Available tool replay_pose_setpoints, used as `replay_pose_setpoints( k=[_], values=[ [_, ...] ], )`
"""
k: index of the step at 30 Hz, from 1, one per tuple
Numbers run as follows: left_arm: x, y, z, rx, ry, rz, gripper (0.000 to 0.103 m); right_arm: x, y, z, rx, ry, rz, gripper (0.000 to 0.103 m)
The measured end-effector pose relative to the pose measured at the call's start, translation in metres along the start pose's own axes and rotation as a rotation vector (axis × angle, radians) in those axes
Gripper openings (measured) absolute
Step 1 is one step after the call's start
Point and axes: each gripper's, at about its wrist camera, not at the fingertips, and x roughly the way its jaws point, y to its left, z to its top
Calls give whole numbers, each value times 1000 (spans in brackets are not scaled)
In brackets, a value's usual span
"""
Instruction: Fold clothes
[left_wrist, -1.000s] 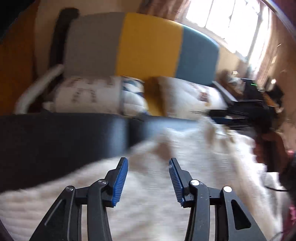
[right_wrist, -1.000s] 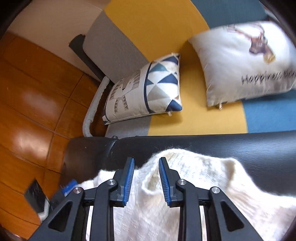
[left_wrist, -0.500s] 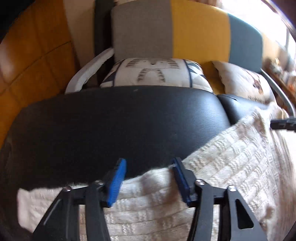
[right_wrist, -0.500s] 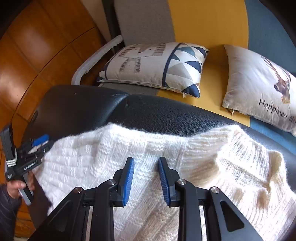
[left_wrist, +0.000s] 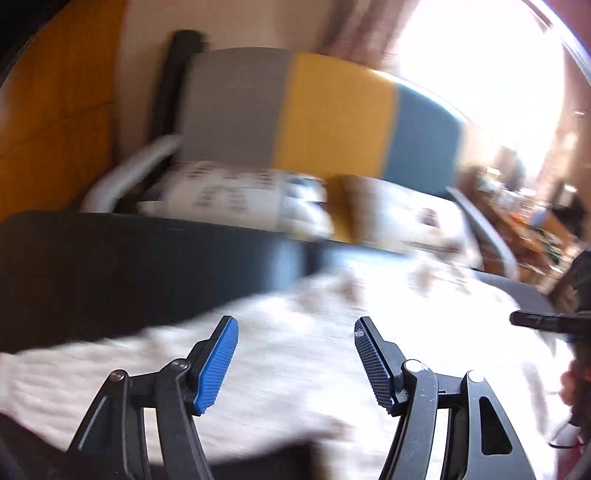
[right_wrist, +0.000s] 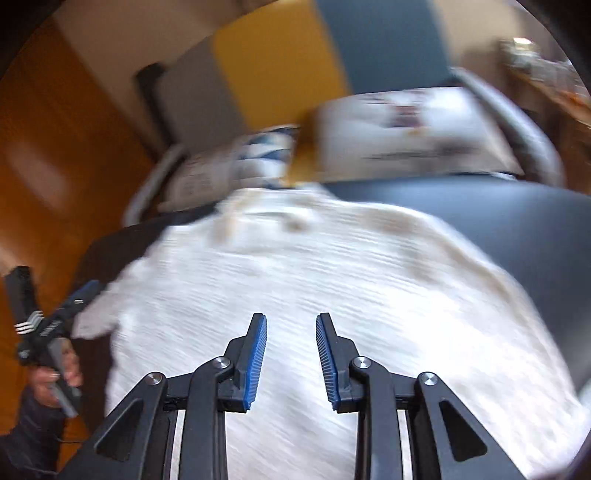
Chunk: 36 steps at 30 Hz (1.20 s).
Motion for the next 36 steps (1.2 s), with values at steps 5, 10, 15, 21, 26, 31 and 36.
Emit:
replay_pose_setpoints(
  k=[5, 10, 15, 21, 26, 31, 36],
  values=[
    [16, -129, -23, 182, 104, -198, 67, -110, -165, -41, 317, -43, -322, 28],
    [41, -241, -60, 354, 226, -312, 67, -136, -279, -51, 554, -3, -403, 31],
    [56, -275, -80, 434, 290, -299, 67, -98, -312, -43, 585, 100, -459, 31],
    [86, -266, -88, 425, 343, -266, 67, -77, -306, -32, 557, 106, -468, 41],
    [86, -263, -95, 448, 322, -271, 70, -66, -289, -24, 465, 135, -510, 81],
    [83, -261, -99, 443, 298, -284, 74, -55, -272, -16, 373, 164, -552, 25],
    [83, -258, -97, 422, 301, -301, 75, -78, -265, -28, 389, 57, -526, 15]
  ],
)
